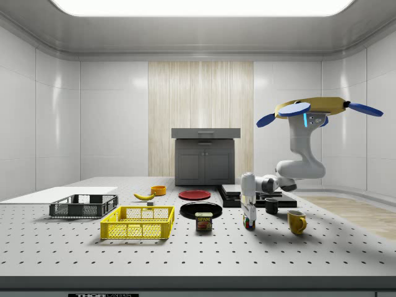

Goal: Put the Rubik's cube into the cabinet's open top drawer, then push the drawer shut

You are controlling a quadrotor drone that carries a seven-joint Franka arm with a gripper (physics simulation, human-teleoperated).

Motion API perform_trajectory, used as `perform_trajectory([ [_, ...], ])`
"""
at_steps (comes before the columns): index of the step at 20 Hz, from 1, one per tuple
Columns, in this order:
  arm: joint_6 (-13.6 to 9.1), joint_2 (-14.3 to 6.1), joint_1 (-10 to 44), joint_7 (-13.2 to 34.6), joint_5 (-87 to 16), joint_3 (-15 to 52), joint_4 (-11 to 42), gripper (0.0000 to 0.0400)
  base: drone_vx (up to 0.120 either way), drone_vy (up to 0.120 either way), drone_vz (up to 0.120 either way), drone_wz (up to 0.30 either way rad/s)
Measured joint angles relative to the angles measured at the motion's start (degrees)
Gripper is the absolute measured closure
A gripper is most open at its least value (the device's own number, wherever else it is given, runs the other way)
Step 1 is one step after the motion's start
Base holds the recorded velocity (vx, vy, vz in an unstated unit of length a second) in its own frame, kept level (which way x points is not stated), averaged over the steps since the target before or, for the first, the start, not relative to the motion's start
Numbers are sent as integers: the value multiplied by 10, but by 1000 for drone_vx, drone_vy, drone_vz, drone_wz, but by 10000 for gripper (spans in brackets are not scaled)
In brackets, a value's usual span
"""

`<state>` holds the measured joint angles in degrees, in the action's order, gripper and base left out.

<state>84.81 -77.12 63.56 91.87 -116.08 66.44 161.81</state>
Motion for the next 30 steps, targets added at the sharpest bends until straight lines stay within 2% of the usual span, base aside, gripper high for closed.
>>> perform_trajectory([
  [3, 5, -3, 3, 1, -2, -3, -3, 36, 0, 0, 0, 0],
  [6, 8, -6, 4, 1, -2, -4, -4, 57, 0, 0, 0, 0],
  [11, 12, -10, 7, 3, 0, -3, -5, 70, 0, 0, 0, 0],
  [17, 2, -13, 8, 9, 36, 32, 5, 77, 0, 0, 0, 0],
  [23, -9, -17, 11, 16, 80, 76, 14, 79, 0, 0, 120, 0],
  [30, -5, -27, 15, 21, 103, 96, 16, 79, 0, 0, 120, 0],
])
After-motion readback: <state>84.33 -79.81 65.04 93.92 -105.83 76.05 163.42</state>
